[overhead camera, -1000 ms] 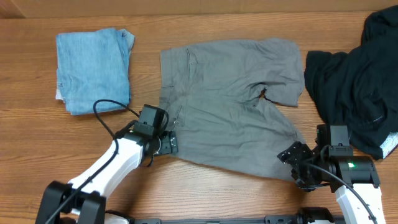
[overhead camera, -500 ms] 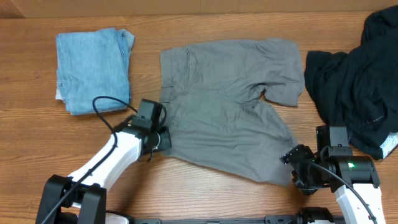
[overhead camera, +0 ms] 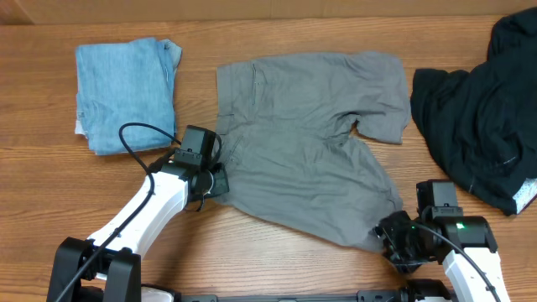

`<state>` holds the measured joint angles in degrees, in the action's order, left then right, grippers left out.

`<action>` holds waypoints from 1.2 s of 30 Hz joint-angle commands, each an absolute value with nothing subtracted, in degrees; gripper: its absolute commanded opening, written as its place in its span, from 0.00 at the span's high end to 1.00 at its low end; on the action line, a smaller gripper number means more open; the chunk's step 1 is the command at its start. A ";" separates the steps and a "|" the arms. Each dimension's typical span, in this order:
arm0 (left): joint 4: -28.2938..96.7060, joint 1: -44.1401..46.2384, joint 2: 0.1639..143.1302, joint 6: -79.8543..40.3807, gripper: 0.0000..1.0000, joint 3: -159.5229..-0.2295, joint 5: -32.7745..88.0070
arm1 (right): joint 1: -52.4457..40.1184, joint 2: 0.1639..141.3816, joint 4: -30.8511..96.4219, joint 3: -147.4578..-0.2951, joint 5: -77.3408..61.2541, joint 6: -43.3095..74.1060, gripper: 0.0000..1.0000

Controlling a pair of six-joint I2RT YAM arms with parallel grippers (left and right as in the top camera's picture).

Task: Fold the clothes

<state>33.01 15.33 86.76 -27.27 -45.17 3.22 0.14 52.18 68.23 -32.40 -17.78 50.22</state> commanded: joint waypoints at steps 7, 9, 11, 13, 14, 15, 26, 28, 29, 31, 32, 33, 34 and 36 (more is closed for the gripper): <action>32.97 15.03 86.08 -27.86 0.96 -46.39 2.15 | -7.88 54.00 65.12 -32.14 -6.17 49.58 0.24; 32.99 15.03 86.08 -27.86 0.96 -46.39 2.15 | -8.67 56.14 64.49 -32.01 -3.79 50.63 0.24; 32.97 15.03 86.08 -27.86 0.96 -46.39 2.15 | -8.93 58.26 63.09 -31.44 -3.05 51.03 0.23; 32.97 15.03 86.08 -27.86 0.96 -46.39 2.15 | -9.02 60.66 60.93 -30.50 -3.31 50.98 0.22; 32.97 15.03 86.08 -27.86 0.96 -46.39 2.15 | -9.02 61.71 59.94 -30.17 -3.95 50.72 0.22; 32.97 15.03 86.08 -27.86 0.96 -46.39 2.15 | -9.02 63.02 58.72 -30.04 -4.86 50.02 0.21; 32.97 15.03 86.08 -27.86 0.96 -46.39 2.15 | -9.02 70.87 49.43 -30.04 -15.09 40.21 0.31; 32.95 15.03 86.08 -27.86 0.96 -46.39 2.15 | -9.02 70.85 49.28 -30.06 -15.16 39.99 0.58; 32.97 15.03 86.08 -27.86 0.96 -46.39 2.15 | -8.99 70.85 49.17 -30.06 -15.16 40.01 0.87; 33.04 15.03 86.08 -27.86 0.96 -46.41 2.15 | -8.99 70.85 49.12 -30.44 -15.14 40.03 0.96; 33.04 15.03 86.08 -27.86 0.96 -46.44 2.15 | -8.99 70.85 49.25 -31.00 -15.18 40.03 0.96; 33.28 15.03 86.02 -27.86 0.96 -46.63 2.15 | -8.99 70.76 49.58 -32.10 -15.16 40.03 0.96; 33.78 15.00 85.93 -27.86 0.96 -46.98 2.04 | -8.99 70.72 49.84 -33.04 -15.14 40.01 0.96; 35.44 15.03 85.32 -27.86 0.96 -48.12 1.02 | -8.99 70.48 50.92 -36.51 -15.11 40.01 0.96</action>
